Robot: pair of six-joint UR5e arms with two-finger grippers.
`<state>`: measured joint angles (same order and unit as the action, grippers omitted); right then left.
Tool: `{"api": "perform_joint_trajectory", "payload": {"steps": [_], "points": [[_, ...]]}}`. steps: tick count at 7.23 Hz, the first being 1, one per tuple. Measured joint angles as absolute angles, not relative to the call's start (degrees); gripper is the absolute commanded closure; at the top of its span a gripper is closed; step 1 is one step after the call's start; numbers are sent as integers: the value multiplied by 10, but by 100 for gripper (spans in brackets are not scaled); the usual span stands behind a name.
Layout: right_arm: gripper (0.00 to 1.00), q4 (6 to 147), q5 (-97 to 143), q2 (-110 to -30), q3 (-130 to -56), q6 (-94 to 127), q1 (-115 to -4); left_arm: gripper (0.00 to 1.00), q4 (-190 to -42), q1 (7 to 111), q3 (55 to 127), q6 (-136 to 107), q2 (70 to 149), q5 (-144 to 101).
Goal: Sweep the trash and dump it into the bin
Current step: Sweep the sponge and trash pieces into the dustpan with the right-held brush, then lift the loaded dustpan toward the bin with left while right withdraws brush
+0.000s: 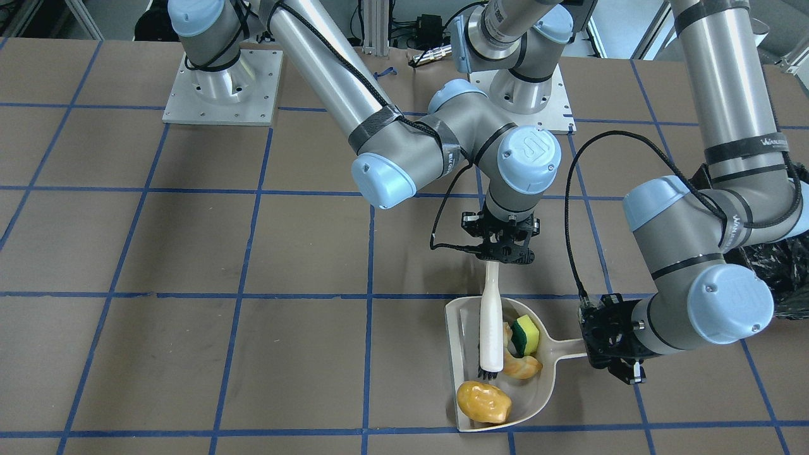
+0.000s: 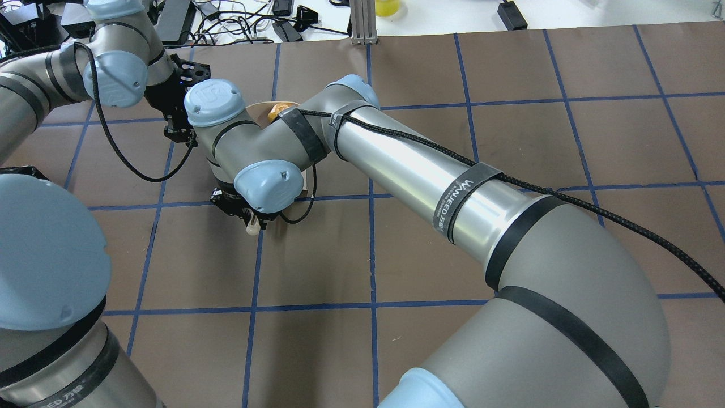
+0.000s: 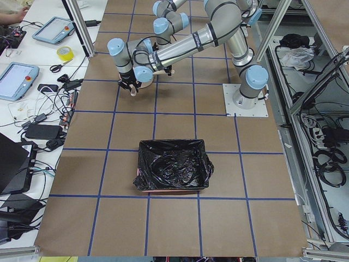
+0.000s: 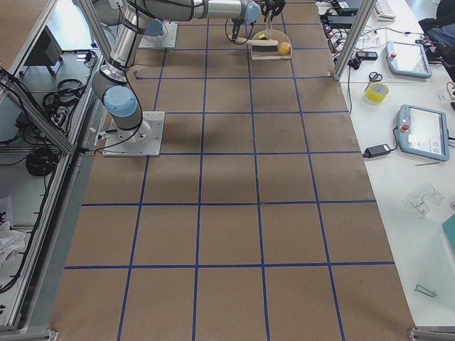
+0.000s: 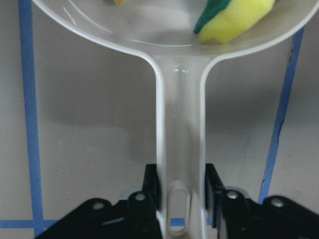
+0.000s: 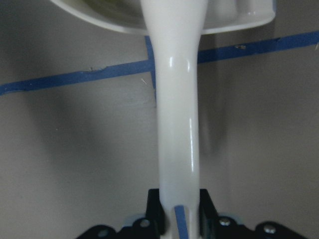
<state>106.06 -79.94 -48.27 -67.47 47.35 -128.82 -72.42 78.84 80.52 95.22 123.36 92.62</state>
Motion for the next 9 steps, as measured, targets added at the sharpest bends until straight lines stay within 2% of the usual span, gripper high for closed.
{"api": "perform_joint_trajectory", "payload": {"steps": [4, 6, 9], "points": [[100, 910, -806, -574, -680, 463, -1278, 100, -723, 787, 810, 957, 1231, 921], [100, 823, -828, -627, -695, 367, -1215, 100, -724, 780, 808, 961, 1230, 886], [100, 792, -856, -749, -816, 162, -1044, 100, -725, 766, 805, 962, 1226, 822]]}}
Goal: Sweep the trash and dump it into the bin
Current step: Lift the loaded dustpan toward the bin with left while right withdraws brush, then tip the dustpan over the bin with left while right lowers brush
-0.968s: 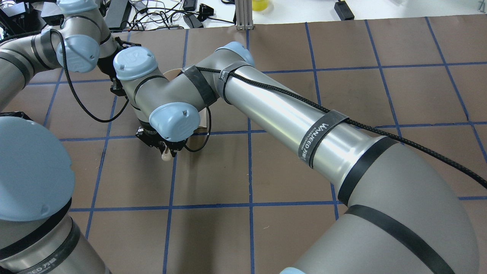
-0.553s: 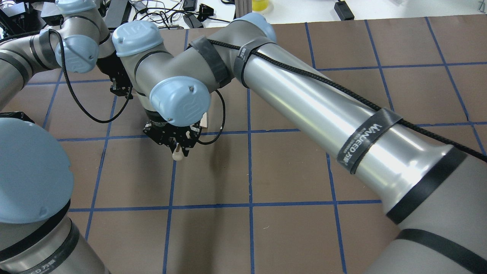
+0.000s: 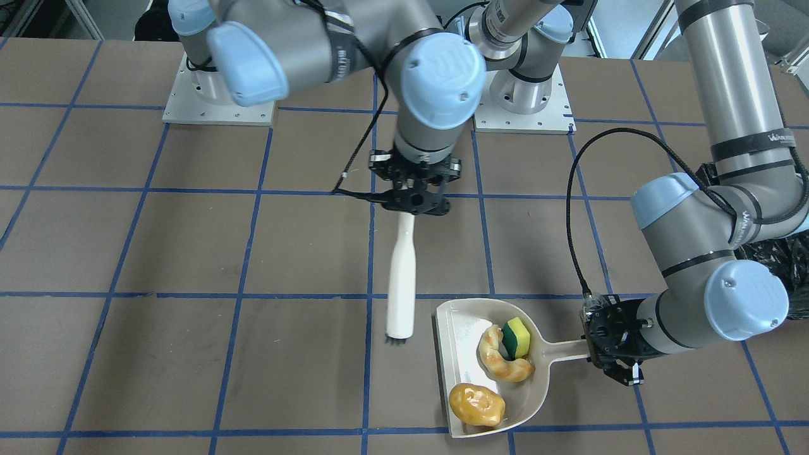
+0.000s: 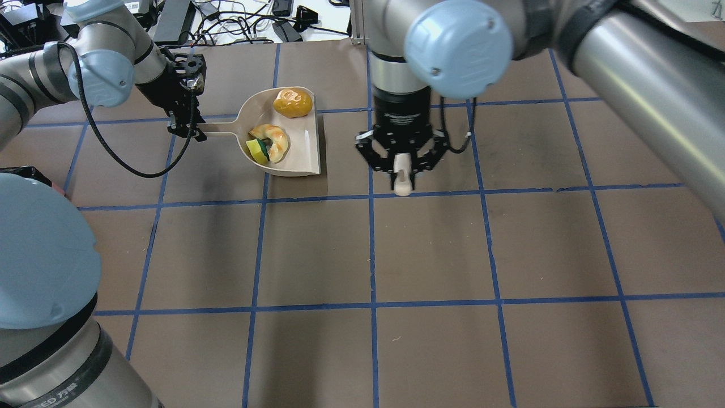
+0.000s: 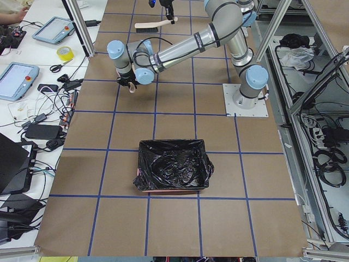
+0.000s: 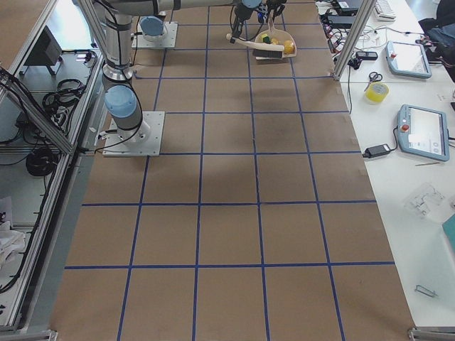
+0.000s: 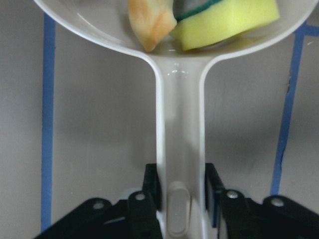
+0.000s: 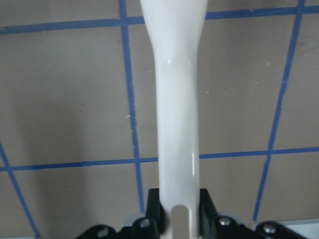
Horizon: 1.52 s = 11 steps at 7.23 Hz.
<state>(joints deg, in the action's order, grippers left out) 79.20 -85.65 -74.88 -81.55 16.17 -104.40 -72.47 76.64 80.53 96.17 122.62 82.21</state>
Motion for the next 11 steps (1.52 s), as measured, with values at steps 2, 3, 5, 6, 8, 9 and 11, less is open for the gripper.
{"api": "perform_joint_trajectory", "payload": {"steps": [2, 3, 5, 6, 8, 9, 11], "points": [[100, 816, -906, -790, -878, 34, -916, 100, -741, 739, 801, 973, 1216, 803], [100, 834, -930, -792, -889, -24, -861, 100, -760, 720, 793, 991, 1210, 801], [100, 882, -960, -779, -908, -114, -776, 100, -835, 681, 748, 1029, 1205, 799], [100, 919, -972, -762, -916, -146, -753, 100, -885, 654, 717, 1063, 1205, 798], [100, 975, -987, -724, -920, -185, -726, 100, -958, 578, 661, 1165, 1215, 800], [100, 985, -988, -712, -922, -191, -714, 100, -981, 536, 640, 1215, 1220, 804], [100, 995, -989, -698, -934, -195, -700, 100, -1004, 451, 599, 1323, 1228, 836]]}}
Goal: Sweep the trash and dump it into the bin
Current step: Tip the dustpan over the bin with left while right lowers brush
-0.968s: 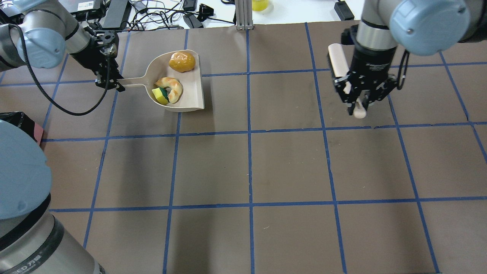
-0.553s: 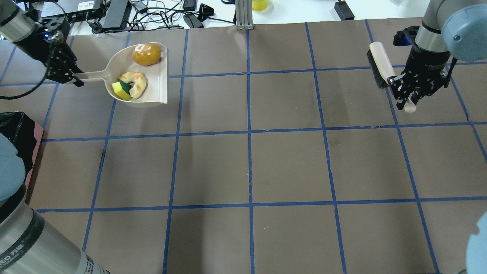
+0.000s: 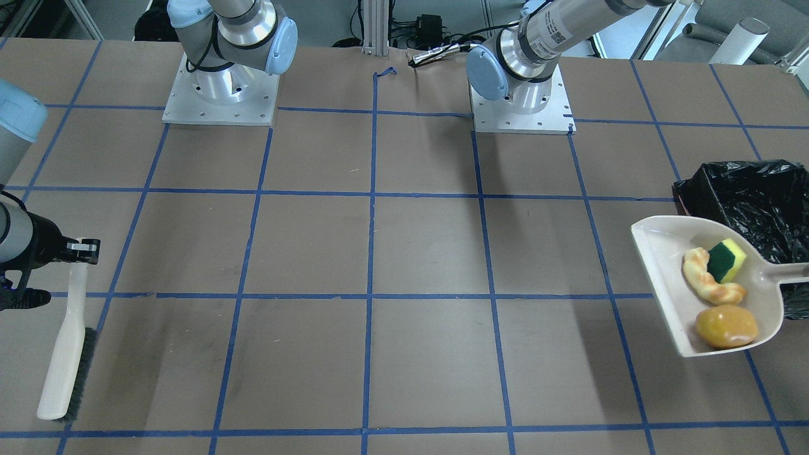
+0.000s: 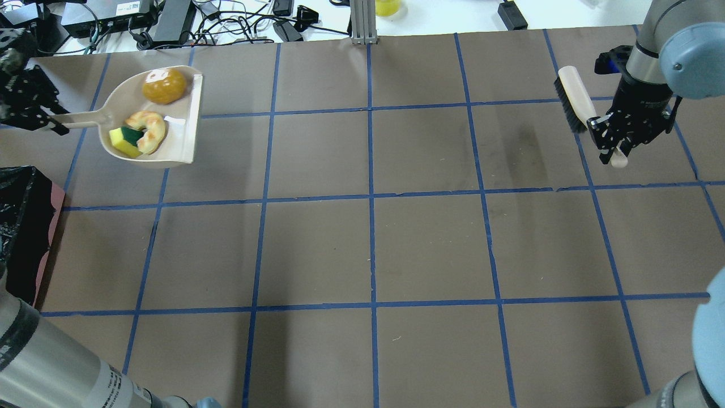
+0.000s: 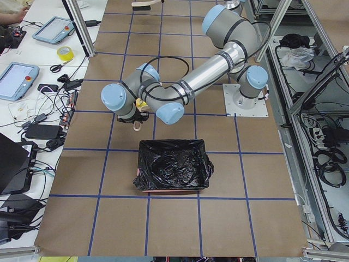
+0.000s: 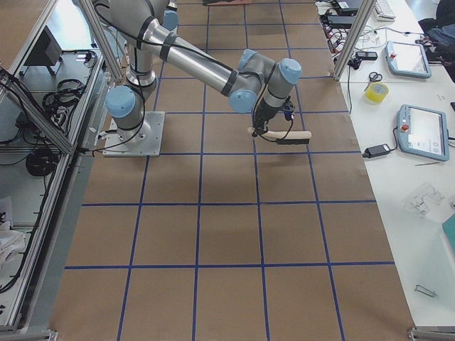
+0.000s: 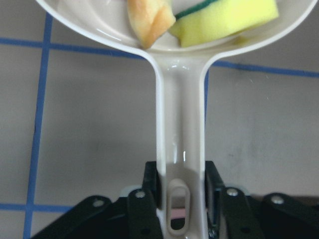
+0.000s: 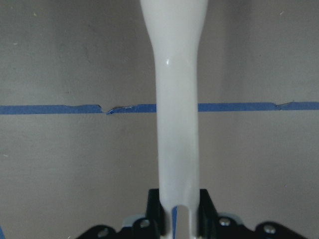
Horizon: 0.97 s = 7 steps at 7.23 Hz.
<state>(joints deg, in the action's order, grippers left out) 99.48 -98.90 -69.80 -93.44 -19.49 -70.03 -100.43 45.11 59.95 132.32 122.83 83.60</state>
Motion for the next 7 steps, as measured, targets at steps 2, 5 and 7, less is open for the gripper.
{"api": "perform_joint_trajectory", "payload": {"steps": [2, 5, 7], "points": [[100, 1004, -991, -703, -963, -199, -697, 100, -1011, 377, 556, 1433, 1244, 875], [100, 1033, -992, -712, -994, -204, -690, 100, -1007, 295, 495, 1596, 1283, 877], [100, 1040, -991, -713, -1005, -206, -678, 100, -971, 282, 470, 1672, 1305, 895]]}}
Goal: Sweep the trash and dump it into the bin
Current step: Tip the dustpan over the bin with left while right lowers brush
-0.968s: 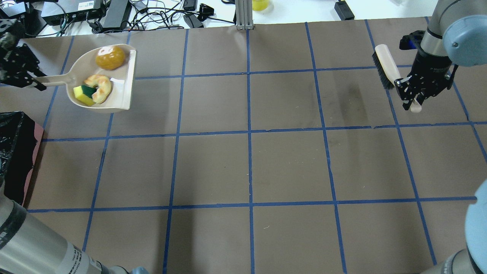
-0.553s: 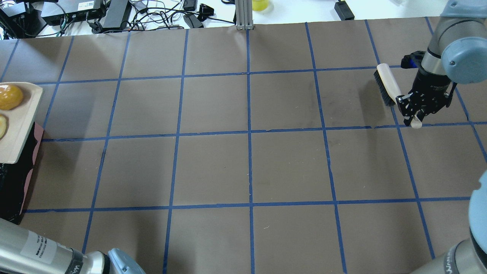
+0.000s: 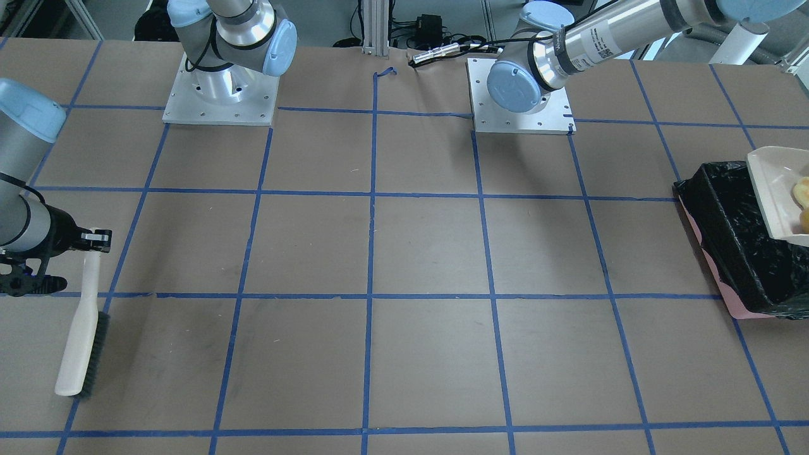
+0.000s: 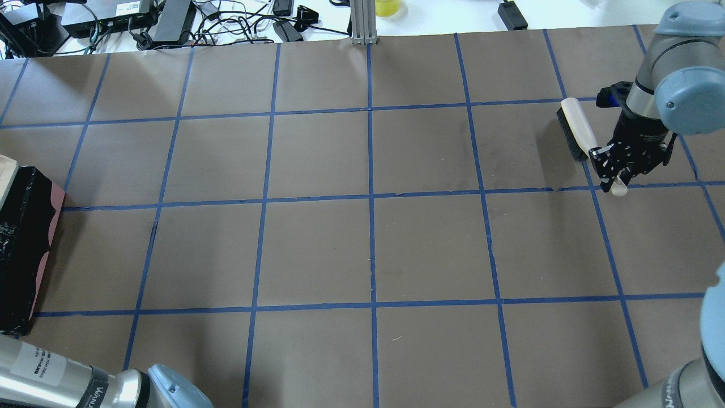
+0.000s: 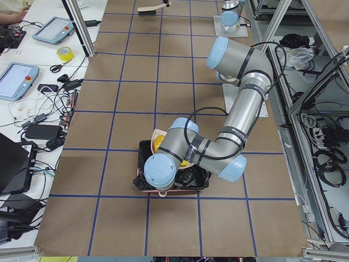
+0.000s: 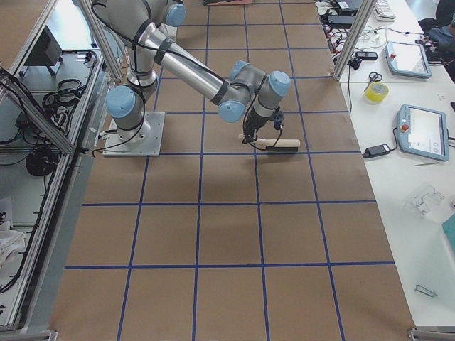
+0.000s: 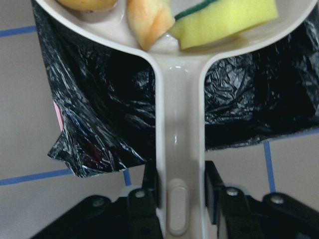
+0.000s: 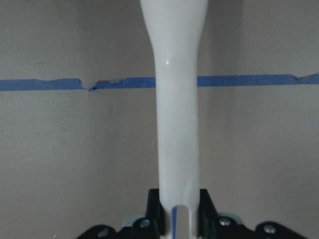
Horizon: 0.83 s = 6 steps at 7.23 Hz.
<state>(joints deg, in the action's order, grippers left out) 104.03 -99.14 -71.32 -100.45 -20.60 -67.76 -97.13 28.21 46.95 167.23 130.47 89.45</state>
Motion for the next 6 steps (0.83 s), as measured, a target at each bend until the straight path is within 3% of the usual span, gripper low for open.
{"api": "perform_joint_trajectory", "payload": {"steps": [4, 6], "points": [[100, 1043, -991, -712, -1009, -207, -675, 100, -889, 320, 465, 1737, 1304, 955], [88, 1043, -992, -709, -1015, -207, -675, 100, -856, 325, 469, 1764, 1304, 956]]}}
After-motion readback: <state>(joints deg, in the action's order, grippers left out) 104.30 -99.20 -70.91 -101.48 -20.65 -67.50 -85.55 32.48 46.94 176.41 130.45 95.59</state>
